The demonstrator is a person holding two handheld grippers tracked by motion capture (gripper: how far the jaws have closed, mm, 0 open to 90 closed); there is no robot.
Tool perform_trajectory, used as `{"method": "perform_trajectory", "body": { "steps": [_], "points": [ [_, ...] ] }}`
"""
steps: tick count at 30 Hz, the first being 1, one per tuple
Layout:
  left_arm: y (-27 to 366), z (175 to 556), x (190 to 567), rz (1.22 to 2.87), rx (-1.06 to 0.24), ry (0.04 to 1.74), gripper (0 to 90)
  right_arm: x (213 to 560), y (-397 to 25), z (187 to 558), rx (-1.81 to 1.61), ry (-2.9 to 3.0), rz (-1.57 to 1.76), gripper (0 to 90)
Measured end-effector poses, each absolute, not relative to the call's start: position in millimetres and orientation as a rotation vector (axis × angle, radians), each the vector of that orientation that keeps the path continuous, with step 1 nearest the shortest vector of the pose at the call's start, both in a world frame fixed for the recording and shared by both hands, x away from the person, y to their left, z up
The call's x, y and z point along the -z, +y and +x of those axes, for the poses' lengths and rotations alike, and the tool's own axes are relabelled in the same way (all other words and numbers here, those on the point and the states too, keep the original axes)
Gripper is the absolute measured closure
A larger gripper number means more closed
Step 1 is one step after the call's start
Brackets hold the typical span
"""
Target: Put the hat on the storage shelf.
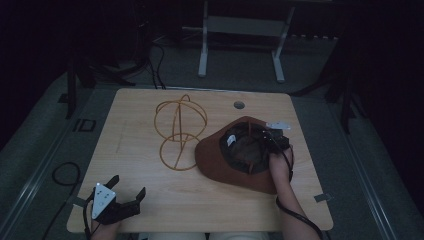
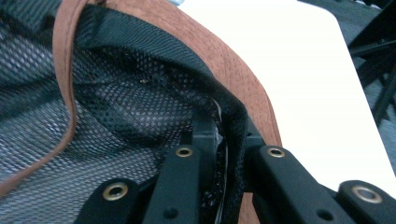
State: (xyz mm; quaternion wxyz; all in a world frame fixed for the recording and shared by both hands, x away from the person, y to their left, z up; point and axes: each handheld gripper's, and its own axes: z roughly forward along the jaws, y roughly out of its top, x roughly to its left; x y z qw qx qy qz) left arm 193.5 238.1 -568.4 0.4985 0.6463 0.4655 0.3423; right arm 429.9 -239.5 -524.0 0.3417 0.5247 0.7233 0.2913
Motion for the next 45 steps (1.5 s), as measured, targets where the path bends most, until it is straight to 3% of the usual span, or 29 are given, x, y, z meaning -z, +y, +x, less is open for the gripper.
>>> {"method": "perform_trajectory", "body": {
  "steps": [25, 33, 45],
  "points": [
    [225.7, 191.2, 561.1, 1.588, -0.789, 1.153, 2.5, 424.2, -255.2, 380.6, -1.157, 1.712, 1.228, 84.6],
    [196.6, 193.8, 542.3, 1.622, -0.726, 1.081, 2.6, 394.0, -266.3, 357.8, -1.256, 1.676, 1.151, 84.6],
    [155.5, 211.2, 481.7, 1.668, -0.730, 0.889, 5.2, 388.6, -282.6, 342.4, -1.272, 1.661, 1.156, 84.6]
  ]
}}
